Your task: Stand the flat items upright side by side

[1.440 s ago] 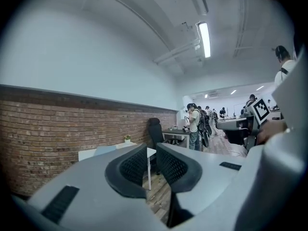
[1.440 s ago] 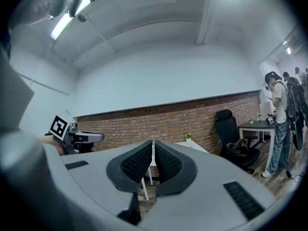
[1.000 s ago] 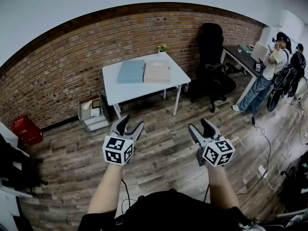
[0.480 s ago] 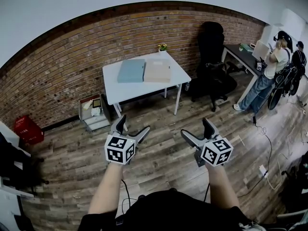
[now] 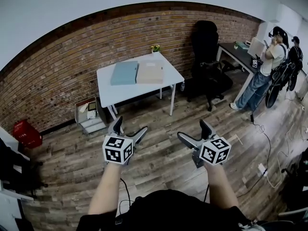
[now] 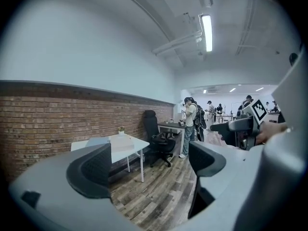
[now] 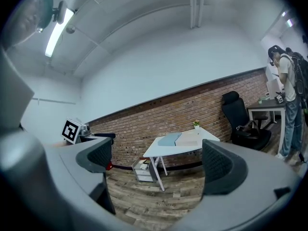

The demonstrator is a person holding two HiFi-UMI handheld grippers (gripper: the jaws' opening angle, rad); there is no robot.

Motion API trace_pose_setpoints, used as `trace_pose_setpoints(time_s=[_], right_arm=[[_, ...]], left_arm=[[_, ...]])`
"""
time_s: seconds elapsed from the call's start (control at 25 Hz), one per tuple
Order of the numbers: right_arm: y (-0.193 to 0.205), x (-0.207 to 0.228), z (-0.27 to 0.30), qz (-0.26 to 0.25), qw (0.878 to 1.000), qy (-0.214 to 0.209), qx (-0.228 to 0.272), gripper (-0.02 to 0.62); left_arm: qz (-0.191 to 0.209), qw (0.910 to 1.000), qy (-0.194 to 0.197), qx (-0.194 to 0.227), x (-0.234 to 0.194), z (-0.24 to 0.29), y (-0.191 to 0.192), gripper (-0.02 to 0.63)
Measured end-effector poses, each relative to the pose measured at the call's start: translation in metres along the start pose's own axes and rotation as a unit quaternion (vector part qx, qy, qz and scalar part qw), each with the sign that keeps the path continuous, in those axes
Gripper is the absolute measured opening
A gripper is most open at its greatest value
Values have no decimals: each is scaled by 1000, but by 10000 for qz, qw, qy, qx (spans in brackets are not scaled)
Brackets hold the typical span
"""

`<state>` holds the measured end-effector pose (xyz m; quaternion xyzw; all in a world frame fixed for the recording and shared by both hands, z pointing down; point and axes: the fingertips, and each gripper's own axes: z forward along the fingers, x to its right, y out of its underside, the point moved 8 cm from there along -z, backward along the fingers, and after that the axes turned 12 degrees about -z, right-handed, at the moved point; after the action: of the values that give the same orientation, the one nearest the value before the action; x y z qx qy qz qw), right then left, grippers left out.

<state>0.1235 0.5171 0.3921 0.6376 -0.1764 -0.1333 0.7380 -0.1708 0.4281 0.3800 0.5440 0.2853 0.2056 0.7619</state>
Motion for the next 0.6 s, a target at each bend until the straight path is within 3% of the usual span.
trace_pose_setpoints(time_s=[0.28, 0.6], right_arm=[[2, 32, -29, 28, 9999, -147, 0, 568], [17, 59, -36, 273, 9996, -52, -74, 566]], left_arm=[[-144, 9998, -95, -59, 35, 21, 17, 499], [-222, 9995, -86, -211, 37, 40, 24, 499]])
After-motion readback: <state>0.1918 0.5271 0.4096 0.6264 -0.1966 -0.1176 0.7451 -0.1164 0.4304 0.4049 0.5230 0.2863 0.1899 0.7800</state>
